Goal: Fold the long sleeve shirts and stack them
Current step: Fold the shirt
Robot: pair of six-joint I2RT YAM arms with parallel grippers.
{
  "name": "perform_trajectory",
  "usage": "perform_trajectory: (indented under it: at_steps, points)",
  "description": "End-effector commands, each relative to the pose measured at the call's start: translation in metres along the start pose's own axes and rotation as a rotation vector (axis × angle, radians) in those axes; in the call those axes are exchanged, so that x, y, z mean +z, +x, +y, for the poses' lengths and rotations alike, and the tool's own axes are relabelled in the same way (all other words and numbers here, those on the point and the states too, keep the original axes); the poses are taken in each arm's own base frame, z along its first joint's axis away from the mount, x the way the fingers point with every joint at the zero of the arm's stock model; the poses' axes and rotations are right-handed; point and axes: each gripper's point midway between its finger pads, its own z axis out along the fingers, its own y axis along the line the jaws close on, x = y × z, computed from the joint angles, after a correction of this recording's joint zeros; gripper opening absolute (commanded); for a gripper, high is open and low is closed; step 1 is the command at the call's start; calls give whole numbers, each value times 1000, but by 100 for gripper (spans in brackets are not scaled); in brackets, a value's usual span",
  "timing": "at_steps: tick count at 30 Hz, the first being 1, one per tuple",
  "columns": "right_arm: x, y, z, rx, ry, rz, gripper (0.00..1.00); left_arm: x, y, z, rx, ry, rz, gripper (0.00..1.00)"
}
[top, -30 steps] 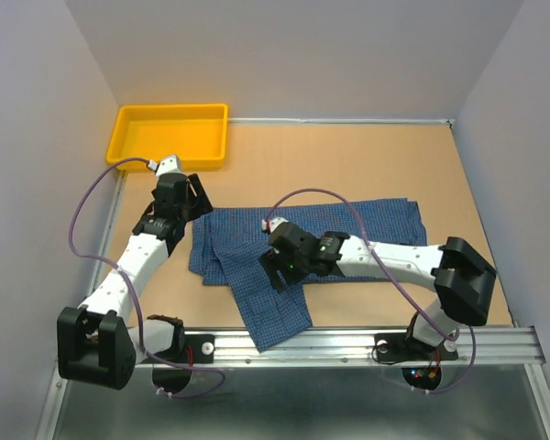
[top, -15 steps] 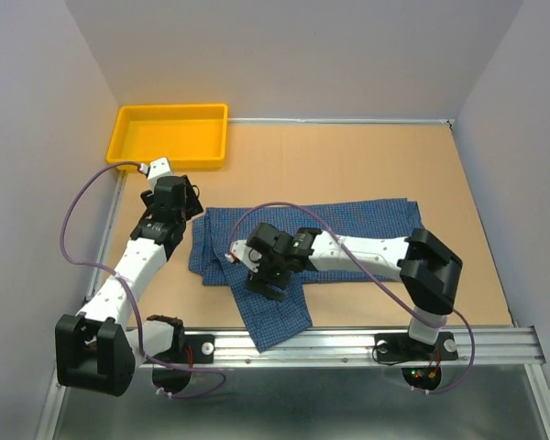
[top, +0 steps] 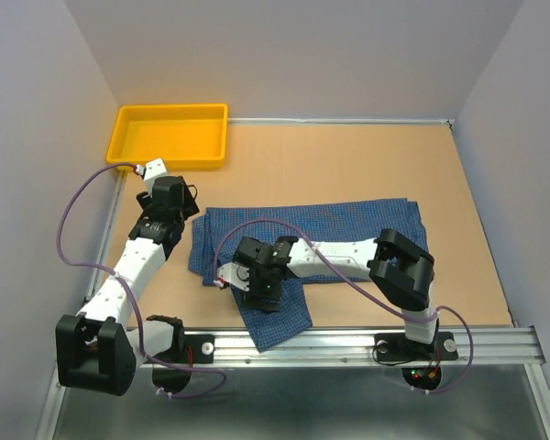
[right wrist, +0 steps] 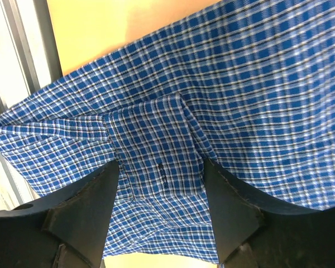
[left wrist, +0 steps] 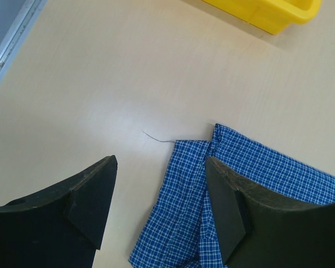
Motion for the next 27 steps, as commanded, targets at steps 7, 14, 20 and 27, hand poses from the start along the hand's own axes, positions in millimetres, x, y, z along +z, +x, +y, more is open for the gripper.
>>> perform_trajectory:
  at_steps: [7, 14, 20, 27]
  points:
    - [9, 0, 13, -54, -65, 38, 68, -3, -13, 3, -19, -15, -40, 76]
    - [1, -13, 14, -77, -52, 14, 1, -2, -12, 3, -19, -14, -38, 76]
    - [-24, -34, 13, -88, -17, -52, 1, -2, -12, 3, -19, -12, -37, 76]
    - [-28, -35, 17, -76, -33, -52, 24, -2, -11, -1, -18, 7, -31, 76]
